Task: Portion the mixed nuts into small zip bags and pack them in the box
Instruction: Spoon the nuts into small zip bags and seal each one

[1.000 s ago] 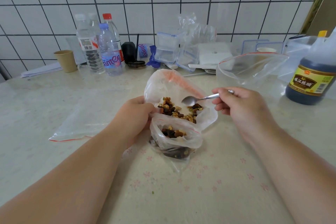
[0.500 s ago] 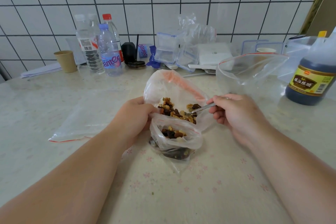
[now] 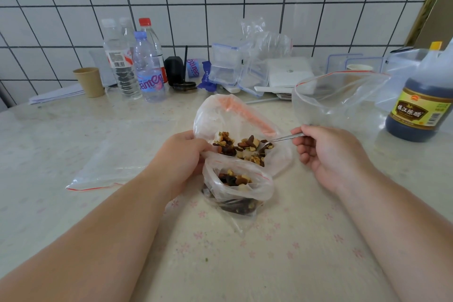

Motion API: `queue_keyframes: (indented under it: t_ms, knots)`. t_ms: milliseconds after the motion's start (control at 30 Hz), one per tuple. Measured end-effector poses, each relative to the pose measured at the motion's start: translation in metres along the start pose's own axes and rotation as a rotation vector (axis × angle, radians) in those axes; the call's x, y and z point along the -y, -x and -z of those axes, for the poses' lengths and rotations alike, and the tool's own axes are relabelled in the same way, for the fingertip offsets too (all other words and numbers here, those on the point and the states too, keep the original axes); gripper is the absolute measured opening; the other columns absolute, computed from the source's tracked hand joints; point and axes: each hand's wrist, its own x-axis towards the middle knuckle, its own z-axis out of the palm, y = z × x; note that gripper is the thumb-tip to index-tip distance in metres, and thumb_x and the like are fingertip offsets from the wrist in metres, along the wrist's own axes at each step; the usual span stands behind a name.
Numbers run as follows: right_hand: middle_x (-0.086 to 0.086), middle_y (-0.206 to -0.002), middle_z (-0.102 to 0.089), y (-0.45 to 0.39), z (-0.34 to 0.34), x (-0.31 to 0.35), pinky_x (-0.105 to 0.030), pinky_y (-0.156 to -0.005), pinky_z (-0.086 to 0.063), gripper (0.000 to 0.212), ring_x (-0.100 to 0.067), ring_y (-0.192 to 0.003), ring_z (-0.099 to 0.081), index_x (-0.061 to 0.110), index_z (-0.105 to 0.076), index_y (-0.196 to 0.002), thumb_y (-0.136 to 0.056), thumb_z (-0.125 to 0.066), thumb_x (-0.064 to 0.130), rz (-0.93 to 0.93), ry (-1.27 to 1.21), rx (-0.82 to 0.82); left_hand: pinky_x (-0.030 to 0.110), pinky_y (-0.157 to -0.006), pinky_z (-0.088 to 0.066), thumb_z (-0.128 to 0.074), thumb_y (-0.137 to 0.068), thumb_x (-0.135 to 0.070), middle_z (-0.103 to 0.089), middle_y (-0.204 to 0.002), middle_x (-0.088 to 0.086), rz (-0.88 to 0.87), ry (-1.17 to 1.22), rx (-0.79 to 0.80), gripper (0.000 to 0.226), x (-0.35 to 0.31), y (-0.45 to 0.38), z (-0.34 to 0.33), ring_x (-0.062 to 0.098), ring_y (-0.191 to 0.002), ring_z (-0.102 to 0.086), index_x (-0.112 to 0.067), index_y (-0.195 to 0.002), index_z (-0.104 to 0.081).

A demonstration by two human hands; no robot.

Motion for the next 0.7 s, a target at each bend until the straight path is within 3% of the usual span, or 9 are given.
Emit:
queue_keyframes:
  t_ms: [167, 333, 600, 700]
  knots:
    - [0.000, -0.049, -0.057, 0.006, 0.001, 0.008, -0.016, -0.036, -0.034, 0.027, -0.006, -0.038, -0.046, 0.006, -0.066, -0.076, -0.097, -0.051, 0.013, -0.026, -0.116, 0.068, 0.056, -0.094, -0.060, -0.065, -0.089, -0.004, -0.080, -0.093, 0.017, 0.002, -0.007, 0.001, 0.019, 0.000, 0.000, 0.000, 0.029, -0.075, -0.072, -0.010, -0.101, -0.078]
    - [-0.004, -0.051, -0.054, 0.019, 0.000, 0.016, -0.019, -0.037, -0.030, 0.026, -0.010, -0.039, -0.042, 0.003, -0.067, -0.075, -0.095, -0.052, 0.011, -0.007, -0.098, 0.208, 0.058, -0.093, -0.060, -0.068, -0.088, -0.003, -0.080, -0.093, 0.018, 0.014, -0.006, -0.008, 0.016, 0.000, -0.001, 0.000, 0.039, -0.087, -0.078, -0.013, -0.095, -0.080]
    - [-0.006, -0.062, -0.063, 0.036, -0.001, 0.014, -0.019, -0.049, -0.042, 0.029, -0.014, -0.051, -0.051, 0.015, -0.077, -0.076, -0.096, -0.057, 0.016, 0.335, 0.166, 0.423, 0.059, -0.095, -0.059, -0.069, -0.087, -0.005, -0.079, -0.099, 0.021, 0.025, 0.001, -0.010, 0.019, 0.000, -0.001, 0.000, 0.042, -0.097, -0.076, -0.008, -0.104, -0.076]
    - [-0.005, -0.069, -0.069, 0.041, 0.001, 0.015, -0.021, -0.056, -0.047, 0.020, -0.014, -0.059, -0.058, 0.023, -0.078, -0.081, -0.090, -0.060, 0.026, 0.477, 0.326, 0.531, 0.057, -0.098, -0.058, -0.072, -0.085, -0.006, -0.079, -0.098, 0.020, 0.041, -0.003, 0.001, 0.025, 0.000, -0.002, 0.000, 0.034, -0.086, -0.076, -0.005, -0.109, -0.073]
